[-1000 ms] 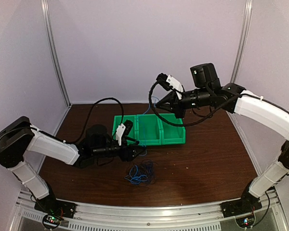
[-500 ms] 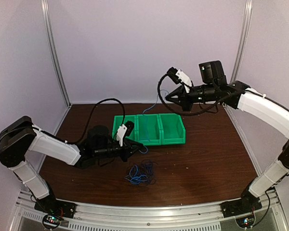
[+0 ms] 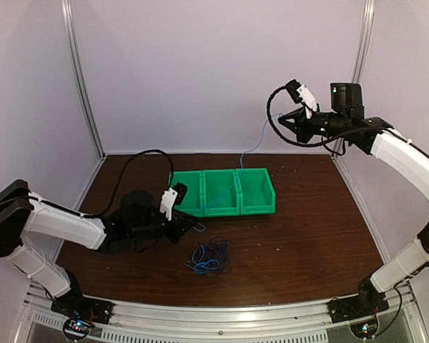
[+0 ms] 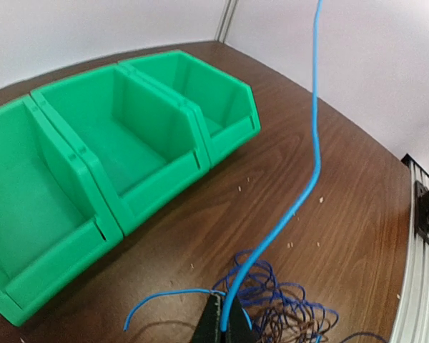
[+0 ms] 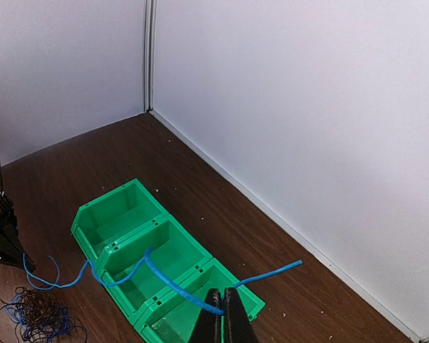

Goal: Untangle the cables

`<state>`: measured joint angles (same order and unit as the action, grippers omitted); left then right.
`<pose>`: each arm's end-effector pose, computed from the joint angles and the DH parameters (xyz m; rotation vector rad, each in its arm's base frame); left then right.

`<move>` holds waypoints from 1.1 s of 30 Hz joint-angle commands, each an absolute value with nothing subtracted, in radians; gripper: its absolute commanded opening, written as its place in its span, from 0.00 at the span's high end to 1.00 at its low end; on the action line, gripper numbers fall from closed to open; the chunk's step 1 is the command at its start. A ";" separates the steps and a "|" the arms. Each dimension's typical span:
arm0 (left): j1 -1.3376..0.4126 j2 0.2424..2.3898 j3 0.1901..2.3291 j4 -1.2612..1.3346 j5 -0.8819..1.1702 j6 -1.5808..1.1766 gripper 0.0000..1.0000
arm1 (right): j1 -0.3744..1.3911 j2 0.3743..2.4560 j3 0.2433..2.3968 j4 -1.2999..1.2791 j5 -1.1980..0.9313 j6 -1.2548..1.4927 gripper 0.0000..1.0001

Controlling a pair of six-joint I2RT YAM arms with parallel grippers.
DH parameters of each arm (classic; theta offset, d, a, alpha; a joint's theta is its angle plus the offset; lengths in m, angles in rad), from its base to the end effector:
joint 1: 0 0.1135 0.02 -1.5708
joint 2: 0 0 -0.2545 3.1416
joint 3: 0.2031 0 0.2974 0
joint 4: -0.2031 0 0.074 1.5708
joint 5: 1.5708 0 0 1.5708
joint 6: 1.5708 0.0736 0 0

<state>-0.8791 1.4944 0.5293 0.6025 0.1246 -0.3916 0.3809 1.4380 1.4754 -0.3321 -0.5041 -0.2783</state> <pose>0.2182 -0.2779 0.1098 0.5814 1.9713 -0.9441 0.3652 0.1845 0.3964 -0.9225 1.6176 0.5400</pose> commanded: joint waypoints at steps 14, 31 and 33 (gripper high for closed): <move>-0.703 1.352 0.930 0.219 -0.087 -0.546 1.00 | 0.699 1.871 1.626 -0.307 -0.616 -0.207 1.00; -0.640 1.452 1.008 0.156 -0.147 -0.552 1.00 | 0.729 2.325 1.997 -0.228 -0.598 -0.054 0.95; -0.630 1.487 1.016 0.172 -0.131 -0.552 1.00 | 0.730 2.331 1.999 -0.230 -0.590 -0.058 0.89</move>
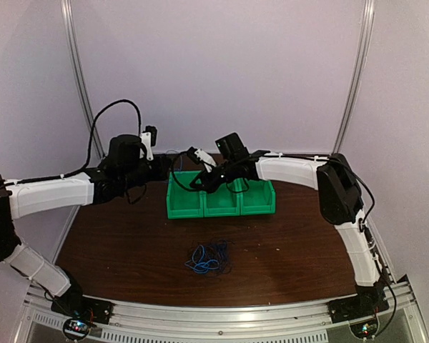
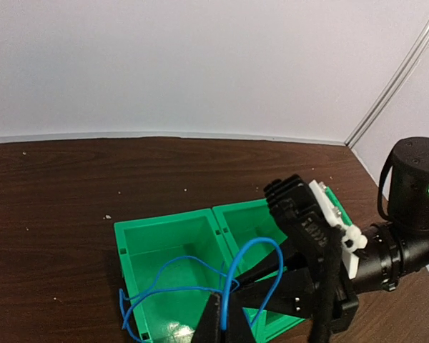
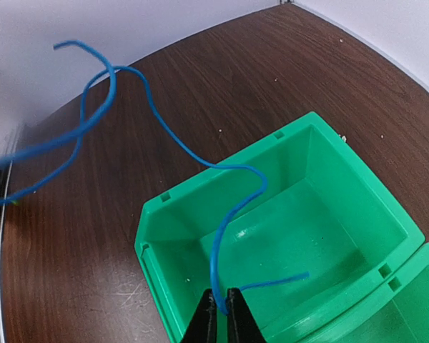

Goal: Untangle the cables

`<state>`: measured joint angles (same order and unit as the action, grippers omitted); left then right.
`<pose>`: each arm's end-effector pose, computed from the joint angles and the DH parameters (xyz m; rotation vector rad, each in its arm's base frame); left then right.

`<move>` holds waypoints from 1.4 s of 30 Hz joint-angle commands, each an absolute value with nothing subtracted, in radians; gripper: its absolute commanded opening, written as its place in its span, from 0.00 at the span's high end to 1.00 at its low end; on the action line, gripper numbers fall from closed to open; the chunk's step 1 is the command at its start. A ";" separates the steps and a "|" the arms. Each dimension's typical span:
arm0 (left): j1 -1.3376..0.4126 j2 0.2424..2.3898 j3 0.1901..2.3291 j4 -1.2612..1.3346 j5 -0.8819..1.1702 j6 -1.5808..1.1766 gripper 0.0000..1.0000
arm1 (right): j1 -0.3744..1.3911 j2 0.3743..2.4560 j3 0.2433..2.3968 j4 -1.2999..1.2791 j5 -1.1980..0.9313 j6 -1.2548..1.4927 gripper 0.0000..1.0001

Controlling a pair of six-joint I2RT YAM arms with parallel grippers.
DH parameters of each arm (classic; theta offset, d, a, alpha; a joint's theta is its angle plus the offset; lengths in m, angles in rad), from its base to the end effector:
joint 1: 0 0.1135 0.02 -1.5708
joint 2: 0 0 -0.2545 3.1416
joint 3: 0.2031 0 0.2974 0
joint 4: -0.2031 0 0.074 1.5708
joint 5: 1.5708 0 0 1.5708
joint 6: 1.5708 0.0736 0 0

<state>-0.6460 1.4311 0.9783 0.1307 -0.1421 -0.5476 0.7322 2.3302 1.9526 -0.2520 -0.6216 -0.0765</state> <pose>0.3353 -0.2397 0.2455 -0.0039 1.9473 -0.6730 0.4148 0.4305 0.1676 -1.2120 1.9063 1.0431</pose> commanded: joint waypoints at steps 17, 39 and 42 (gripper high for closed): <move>-0.617 1.737 1.129 0.225 -0.024 -0.535 1.00 | 0.678 1.973 1.633 -0.327 -0.636 -0.257 0.57; -0.617 1.964 1.316 -0.060 -0.172 -0.537 1.00 | 0.353 1.124 0.829 -0.243 -0.659 -0.375 0.50; -0.617 1.979 1.324 -0.078 -0.168 -0.537 1.00 | 0.340 1.121 0.813 -0.222 -0.657 -0.374 0.50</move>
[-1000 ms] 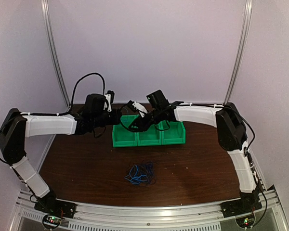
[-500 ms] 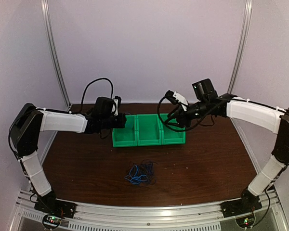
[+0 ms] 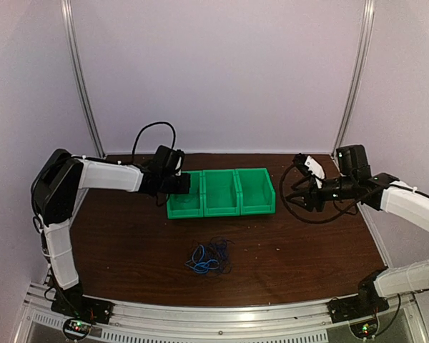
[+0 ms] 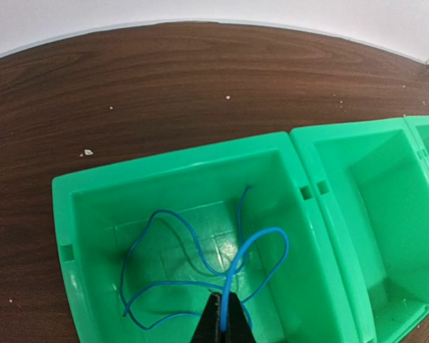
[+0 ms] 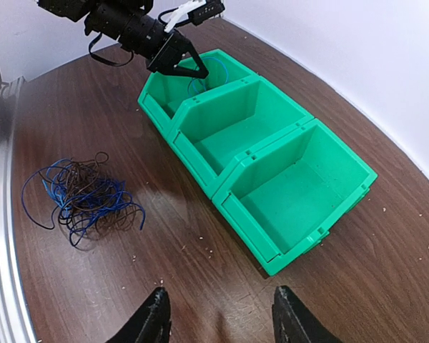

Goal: Untangle the cables

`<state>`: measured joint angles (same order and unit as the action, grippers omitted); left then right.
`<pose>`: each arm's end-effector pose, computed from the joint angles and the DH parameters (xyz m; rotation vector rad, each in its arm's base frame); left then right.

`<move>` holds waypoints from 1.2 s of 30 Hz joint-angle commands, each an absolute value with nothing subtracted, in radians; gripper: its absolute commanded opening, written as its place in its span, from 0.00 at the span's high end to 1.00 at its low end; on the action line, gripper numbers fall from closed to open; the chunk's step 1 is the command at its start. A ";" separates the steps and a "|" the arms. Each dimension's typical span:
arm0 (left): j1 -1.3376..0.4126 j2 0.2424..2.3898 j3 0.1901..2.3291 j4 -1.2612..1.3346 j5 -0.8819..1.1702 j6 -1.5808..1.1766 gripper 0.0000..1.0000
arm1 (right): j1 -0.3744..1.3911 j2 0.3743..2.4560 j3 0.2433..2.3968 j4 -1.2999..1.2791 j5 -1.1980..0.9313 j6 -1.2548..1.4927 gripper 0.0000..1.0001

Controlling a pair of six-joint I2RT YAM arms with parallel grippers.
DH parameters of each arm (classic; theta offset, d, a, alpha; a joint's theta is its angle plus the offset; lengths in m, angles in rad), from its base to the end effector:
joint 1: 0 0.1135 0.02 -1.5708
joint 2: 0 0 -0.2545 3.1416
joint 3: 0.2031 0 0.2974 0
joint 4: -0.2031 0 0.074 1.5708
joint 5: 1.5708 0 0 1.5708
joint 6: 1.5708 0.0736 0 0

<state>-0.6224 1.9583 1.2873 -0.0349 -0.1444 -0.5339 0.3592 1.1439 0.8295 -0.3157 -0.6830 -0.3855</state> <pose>0.4070 -0.2790 0.1197 0.0251 2.3072 -0.4420 0.2796 0.1546 0.2349 -1.1147 1.8136 0.7305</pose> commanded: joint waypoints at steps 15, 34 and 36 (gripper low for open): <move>-0.619 1.881 1.308 -0.111 -0.097 -0.501 0.57 | 0.330 1.137 0.784 -0.195 -0.665 -0.390 0.50; -0.734 1.277 0.852 0.155 0.119 -0.284 0.48 | 0.329 1.159 0.775 -0.227 -0.741 -0.462 0.50; -0.763 1.209 0.794 0.155 0.168 -0.271 0.48 | 0.331 1.173 0.775 -0.229 -0.742 -0.470 0.50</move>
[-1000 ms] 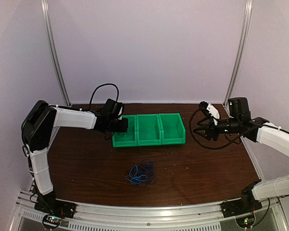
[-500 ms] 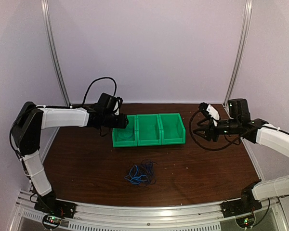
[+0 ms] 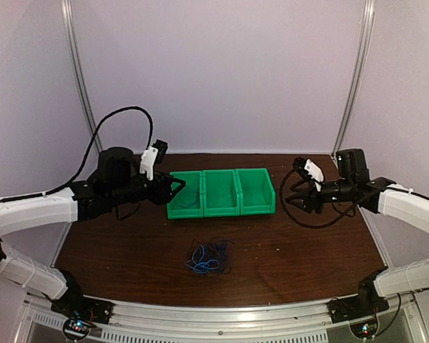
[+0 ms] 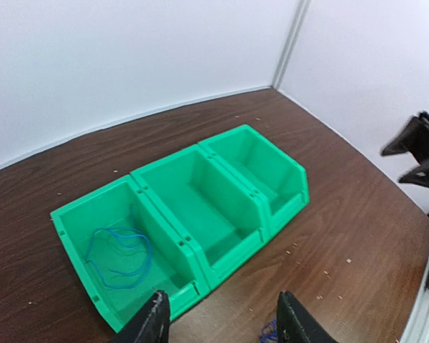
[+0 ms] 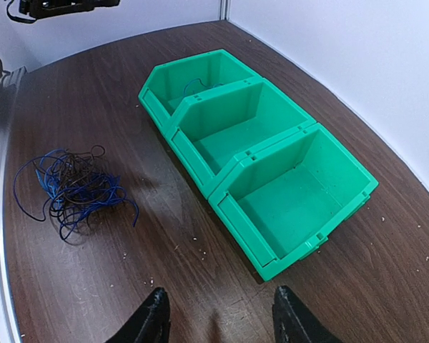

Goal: Untangle the cables

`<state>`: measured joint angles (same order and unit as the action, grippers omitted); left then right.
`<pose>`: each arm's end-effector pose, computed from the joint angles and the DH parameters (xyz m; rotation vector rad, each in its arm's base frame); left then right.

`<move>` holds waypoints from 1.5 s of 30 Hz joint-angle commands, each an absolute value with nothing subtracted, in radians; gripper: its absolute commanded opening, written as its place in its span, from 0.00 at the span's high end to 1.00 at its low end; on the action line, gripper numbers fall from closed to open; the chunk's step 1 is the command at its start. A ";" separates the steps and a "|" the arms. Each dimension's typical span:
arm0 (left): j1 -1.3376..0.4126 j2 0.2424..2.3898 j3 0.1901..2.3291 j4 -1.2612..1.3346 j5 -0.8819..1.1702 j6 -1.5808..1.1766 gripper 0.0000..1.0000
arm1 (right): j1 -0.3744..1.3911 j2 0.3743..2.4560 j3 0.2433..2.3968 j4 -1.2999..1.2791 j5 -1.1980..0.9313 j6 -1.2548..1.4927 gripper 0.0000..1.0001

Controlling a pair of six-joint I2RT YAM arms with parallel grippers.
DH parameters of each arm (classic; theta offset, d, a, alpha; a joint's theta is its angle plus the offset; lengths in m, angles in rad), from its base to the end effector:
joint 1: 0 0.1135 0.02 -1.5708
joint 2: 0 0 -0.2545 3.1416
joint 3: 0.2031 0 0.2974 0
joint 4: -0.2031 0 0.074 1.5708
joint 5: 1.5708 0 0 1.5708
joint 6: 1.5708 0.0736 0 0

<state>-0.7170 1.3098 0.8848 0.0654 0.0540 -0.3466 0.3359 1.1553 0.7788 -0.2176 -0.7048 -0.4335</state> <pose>0.2857 -0.2543 0.2420 0.4062 1.9646 -0.7509 0.2845 0.1498 0.2222 -1.1378 1.7456 0.6982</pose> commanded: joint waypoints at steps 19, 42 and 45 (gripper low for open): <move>-0.905 1.205 0.590 0.039 0.345 -0.378 0.67 | 0.648 1.369 0.907 -0.370 -0.706 -0.586 0.52; -0.908 1.500 0.544 0.474 0.312 -0.339 0.62 | 0.924 1.779 1.107 -0.144 -0.725 -0.438 0.01; -0.908 1.524 0.548 0.493 0.321 -0.332 0.64 | 0.925 1.806 1.116 -0.132 -0.741 -0.413 0.05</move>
